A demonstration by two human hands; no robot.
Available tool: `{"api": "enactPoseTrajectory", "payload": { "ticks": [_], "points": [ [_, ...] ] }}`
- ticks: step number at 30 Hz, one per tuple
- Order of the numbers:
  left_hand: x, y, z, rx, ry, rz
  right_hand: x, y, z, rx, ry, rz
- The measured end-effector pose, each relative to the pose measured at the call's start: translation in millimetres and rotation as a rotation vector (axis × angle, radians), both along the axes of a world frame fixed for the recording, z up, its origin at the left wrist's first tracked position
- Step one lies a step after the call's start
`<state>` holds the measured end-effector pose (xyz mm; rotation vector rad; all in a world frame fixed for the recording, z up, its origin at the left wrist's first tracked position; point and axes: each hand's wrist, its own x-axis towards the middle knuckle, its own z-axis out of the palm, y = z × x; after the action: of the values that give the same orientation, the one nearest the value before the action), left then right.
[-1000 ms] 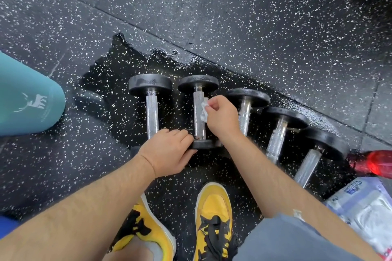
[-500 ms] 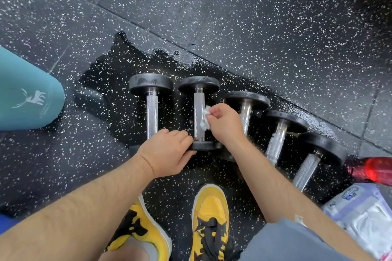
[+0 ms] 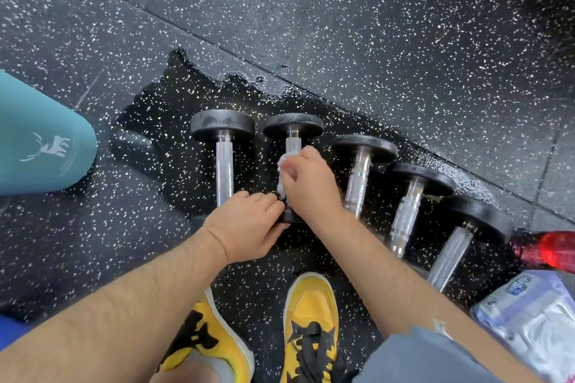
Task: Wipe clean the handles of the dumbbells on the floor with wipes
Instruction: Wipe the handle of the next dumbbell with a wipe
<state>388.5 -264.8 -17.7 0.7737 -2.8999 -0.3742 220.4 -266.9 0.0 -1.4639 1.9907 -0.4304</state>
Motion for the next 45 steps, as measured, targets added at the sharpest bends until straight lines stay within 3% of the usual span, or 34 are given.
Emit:
{"api": "enactPoseTrajectory", "payload": {
  "ticks": [6,10,14,19,23,30,45],
  "points": [
    [1.4,-0.4,-0.5,-0.022,-0.005,0.0,-4.2,-3.6,5.5,0.133,0.09,0.232],
    [0.3,0.4,0.5,-0.015,0.0,-0.004,-11.6,-10.6,9.2,0.049,0.127,0.183],
    [0.4,0.4,-0.1,-0.011,-0.023,-0.002,-6.6,6.8,8.8,0.137,0.07,0.233],
    [0.5,-0.6,0.0,-0.011,-0.011,-0.006,-16.7,9.7,5.3,0.07,-0.076,0.025],
    [0.5,-0.4,0.3,0.0,-0.017,-0.009,-12.5,20.5,9.4,0.118,-0.04,0.055],
    [0.2,0.5,1.0,0.005,-0.014,0.003,-6.9,17.3,4.1,0.077,-0.068,-0.202],
    [-1.6,-0.7,3.1,-0.003,-0.028,-0.003,-29.9,8.2,1.9,0.257,-0.306,-0.337]
  ]
}}
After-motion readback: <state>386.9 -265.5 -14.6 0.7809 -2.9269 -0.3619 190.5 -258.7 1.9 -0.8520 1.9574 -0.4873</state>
